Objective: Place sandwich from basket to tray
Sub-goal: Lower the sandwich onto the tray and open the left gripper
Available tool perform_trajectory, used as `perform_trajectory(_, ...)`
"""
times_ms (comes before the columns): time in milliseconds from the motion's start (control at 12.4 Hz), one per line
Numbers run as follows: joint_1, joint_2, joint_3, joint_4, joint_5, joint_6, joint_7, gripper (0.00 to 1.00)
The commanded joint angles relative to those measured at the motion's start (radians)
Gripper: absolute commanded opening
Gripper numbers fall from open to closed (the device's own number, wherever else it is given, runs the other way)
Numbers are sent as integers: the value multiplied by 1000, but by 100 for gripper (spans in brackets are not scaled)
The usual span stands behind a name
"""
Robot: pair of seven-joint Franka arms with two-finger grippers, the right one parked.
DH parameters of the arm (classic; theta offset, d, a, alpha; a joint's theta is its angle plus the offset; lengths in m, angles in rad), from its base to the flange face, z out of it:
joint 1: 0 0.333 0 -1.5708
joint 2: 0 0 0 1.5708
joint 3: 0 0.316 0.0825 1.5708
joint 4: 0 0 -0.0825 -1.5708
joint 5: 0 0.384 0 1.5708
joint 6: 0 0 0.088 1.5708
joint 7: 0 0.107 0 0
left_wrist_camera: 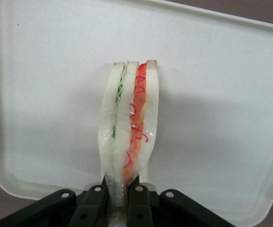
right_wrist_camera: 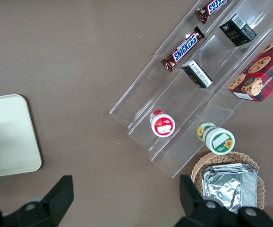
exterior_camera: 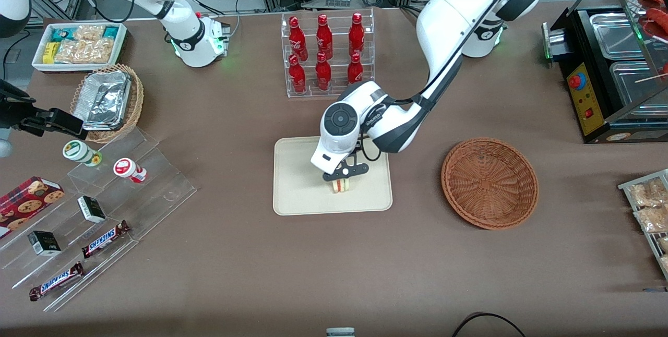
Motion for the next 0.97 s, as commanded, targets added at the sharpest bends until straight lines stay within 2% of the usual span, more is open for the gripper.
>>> perform_trajectory(0,-32,34,28,55,16,-11,-32,0)
perform_trajectory(242,-32,43,28,59,16,-11,-47,3)
perform_trajectory(322,-32,43,28,59,14,-10,-48,43)
perform_trajectory(403,-32,43,28,59,16,-10,-44,99)
perform_trajectory(886,-25,-1,25,102,11,-86,-40,100)
